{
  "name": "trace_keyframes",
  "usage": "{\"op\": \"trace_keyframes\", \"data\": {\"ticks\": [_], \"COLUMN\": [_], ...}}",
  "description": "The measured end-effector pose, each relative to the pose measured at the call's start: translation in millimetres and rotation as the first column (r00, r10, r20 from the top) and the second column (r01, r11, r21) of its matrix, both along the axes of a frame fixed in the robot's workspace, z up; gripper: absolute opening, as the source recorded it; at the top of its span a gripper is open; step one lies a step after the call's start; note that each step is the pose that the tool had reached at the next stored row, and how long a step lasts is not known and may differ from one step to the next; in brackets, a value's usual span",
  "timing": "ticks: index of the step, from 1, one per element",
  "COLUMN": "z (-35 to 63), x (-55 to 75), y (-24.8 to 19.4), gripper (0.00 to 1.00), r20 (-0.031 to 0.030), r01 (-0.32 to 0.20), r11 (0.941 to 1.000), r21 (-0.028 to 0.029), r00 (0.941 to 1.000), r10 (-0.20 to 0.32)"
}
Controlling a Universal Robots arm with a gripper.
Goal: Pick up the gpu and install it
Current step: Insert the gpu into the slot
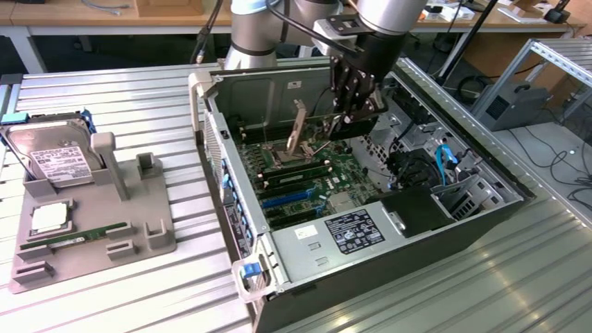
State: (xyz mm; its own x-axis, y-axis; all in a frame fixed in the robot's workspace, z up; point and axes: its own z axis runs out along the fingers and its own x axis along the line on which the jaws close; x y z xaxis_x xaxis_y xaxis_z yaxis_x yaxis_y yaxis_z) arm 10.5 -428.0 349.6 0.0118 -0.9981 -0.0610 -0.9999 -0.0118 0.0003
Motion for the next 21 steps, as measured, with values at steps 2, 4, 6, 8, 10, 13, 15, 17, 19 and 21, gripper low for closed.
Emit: {"op": "trace_keyframes", "data": {"ticks": [2, 4, 6, 8, 10, 13, 15, 17, 19, 21], "z": [-0.8, -1.5, -2.8, -3.8, -4.6, -7.7, -9.4, -10.3, -12.2, -15.9], "x": [-1.9, -2.4, -5.2, -9.2, -11.3, -12.0, -14.2, -18.4, -24.0, -30.8], "y": [-0.1, -0.1, -0.4, -2.7, -4.6, -6.7, -9.2, -13.7, -17.8, -19.6], "gripper": [0.27, 0.27, 0.27, 0.27, 0.27, 0.27, 0.27, 0.27, 0.27, 0.27], "r20": [0.0, 0.0001, 0.0001, 0.0, 0.0001, 0.0, 0.0001, 0.0001, 0.0001, 0.0001], "r01": [0.0, 0.0, 0.0, 0.0, 0.0, 0.013, 0.017, 0.016, 0.016, 0.016], "r11": [1.0, 1.0, 1.0, 1.0, 1.0, 0.9999, 0.9999, 0.9999, 0.9999, 0.9999], "r21": [0.0, 0.0001, 0.0001, 0.0001, 0.0001, 0.0001, 0.0, 0.0001, 0.0002, 0.0001], "r00": [1.0, 1.0, 1.0, 1.0, 1.0, 0.9999, 0.9999, 0.9999, 0.9999, 0.9999], "r10": [0.0, 0.0, 0.0, 0.0, 0.0, -0.013, -0.017, -0.016, -0.016, -0.016]}}
